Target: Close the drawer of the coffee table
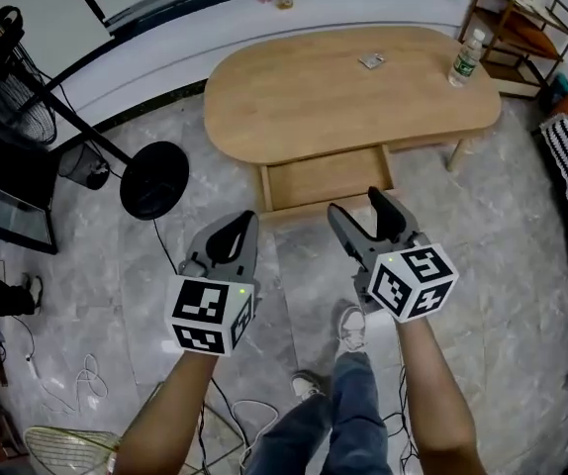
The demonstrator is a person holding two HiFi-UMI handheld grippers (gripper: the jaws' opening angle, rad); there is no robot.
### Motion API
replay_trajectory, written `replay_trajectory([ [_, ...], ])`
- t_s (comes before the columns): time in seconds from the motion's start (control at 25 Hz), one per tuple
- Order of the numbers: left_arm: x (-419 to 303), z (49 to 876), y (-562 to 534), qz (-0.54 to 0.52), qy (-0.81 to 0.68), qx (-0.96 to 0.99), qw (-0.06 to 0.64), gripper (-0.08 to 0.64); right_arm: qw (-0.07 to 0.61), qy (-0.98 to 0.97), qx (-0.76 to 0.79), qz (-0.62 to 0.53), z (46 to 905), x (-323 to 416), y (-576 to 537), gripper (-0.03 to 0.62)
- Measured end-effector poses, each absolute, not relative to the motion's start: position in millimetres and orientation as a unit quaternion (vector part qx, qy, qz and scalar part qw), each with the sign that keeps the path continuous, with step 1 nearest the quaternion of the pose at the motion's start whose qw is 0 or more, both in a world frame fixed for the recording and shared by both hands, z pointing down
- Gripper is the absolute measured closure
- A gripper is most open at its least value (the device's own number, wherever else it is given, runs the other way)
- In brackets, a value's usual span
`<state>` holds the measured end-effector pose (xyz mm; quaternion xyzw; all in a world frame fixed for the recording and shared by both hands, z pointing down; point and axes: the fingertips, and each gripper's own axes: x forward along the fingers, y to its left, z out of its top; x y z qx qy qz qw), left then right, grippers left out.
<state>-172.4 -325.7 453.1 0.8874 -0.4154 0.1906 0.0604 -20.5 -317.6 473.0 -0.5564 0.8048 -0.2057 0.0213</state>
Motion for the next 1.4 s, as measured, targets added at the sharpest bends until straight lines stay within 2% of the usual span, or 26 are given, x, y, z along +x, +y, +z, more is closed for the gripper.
replay_trajectory([
  [0.52,-114,582,-329,0.185,-0.408,0.892,0.065,0.558,0.098,0.795,-0.548,-0.241,608,9,-311,0.281],
  [0.88,-89,670,-340,0.17,-0.399,0.9,0.044,0.558,0.147,0.799,-0.523,-0.256,703,11,-332,0.281],
  [1.12,-87,696,-363,0.163,-0.412,0.896,0.013,0.558,0.166,0.804,-0.503,-0.271,750,7,-351,0.271],
  [1.4,-93,712,-372,0.138,-0.425,0.894,0.017,0.558,0.205,0.805,-0.483,-0.277,782,8,-363,0.238],
])
